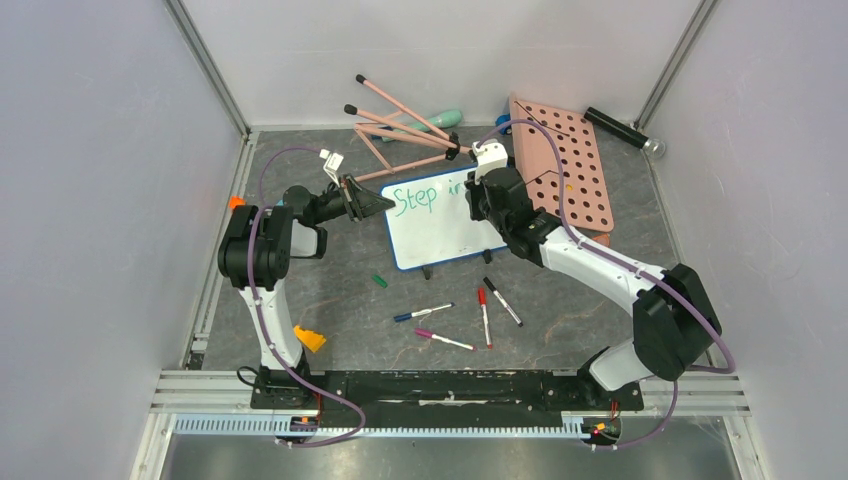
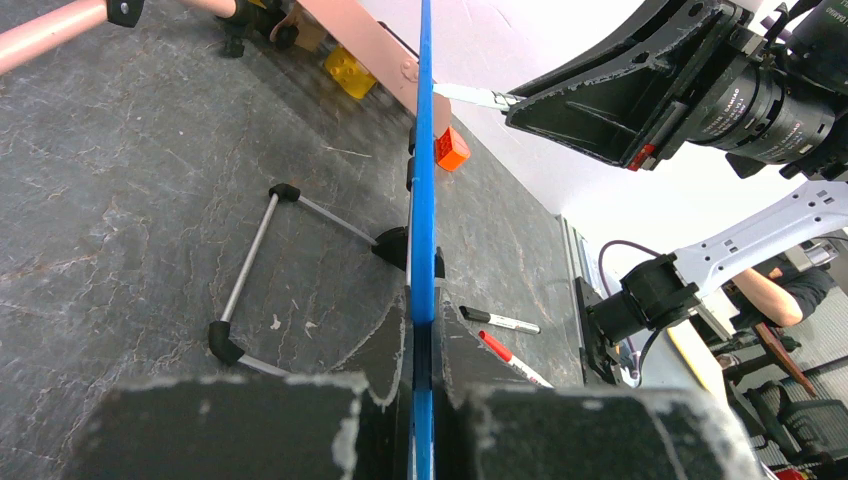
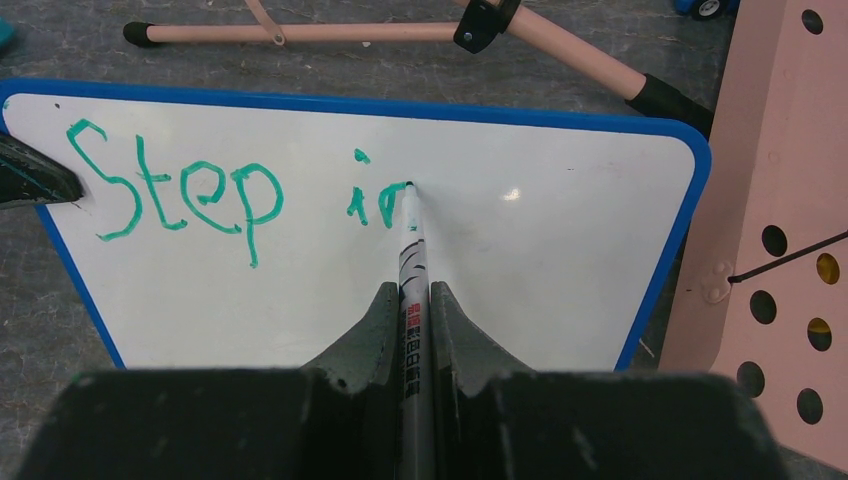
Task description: Write a sentence on the whiteboard
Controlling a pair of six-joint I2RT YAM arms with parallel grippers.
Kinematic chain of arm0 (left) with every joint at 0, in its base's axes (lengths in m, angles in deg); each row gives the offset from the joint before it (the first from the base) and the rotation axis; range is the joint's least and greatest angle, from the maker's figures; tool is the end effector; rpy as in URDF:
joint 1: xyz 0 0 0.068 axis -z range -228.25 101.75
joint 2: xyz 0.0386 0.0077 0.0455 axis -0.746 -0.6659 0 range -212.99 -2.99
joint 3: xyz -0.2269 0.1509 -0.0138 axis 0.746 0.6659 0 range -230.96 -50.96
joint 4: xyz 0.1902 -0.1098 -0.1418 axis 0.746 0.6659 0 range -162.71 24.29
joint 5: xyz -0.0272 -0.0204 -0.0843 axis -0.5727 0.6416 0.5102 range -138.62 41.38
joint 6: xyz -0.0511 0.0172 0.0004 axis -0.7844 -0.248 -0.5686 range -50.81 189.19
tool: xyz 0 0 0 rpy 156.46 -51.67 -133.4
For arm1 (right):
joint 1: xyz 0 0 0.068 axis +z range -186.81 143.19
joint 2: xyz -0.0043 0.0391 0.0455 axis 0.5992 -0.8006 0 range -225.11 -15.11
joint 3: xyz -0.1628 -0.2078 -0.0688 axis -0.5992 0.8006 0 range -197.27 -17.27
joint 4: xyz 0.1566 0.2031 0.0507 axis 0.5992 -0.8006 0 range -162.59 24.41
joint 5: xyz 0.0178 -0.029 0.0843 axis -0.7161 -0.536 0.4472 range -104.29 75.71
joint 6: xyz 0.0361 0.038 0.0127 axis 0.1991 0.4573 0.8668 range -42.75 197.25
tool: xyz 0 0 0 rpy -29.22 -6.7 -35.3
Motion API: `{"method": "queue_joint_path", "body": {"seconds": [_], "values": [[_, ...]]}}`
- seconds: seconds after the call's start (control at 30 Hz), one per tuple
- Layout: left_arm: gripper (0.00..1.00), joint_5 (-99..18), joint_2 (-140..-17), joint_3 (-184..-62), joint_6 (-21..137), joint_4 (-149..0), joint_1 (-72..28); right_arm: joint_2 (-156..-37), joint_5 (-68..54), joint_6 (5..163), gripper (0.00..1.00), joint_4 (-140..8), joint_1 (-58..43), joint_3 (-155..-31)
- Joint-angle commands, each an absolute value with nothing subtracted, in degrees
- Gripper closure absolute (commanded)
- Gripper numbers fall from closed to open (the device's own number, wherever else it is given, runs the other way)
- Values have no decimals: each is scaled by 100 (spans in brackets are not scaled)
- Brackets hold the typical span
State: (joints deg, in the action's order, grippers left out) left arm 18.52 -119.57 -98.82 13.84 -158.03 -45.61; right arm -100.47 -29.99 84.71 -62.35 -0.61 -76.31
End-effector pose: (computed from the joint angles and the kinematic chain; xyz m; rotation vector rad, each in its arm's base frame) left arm 0.3652 -0.0496 0.1683 0.4408 1.6086 -1.5333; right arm 0.2836 0.1956 0.2793 -0.3129 1.9397 0.2304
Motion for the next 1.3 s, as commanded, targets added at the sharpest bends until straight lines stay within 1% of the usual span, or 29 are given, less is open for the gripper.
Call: {"method": "queue_joint_path", "body": {"seconds": [0.0, 0.5, 0.97, 1.27], "values": [[98, 1877, -11830, -9962, 1374, -16193, -4582, -9988, -3157, 8432, 100, -6269, -133, -7668], [98, 1880, -11821, -9956, 1373, -16192, -4587, -9739, -2883, 8507, 100, -6367, -132, -7279], [98, 1880, -11835, -9966, 1365, -16192, -4586, -9371, -2905, 8397, 100, -6472, -131, -7650], [98, 1879, -11830, -9964, 1365, -16192, -4587, -9680, -2991, 8359, 100, -6489, -171, -7942]]}}
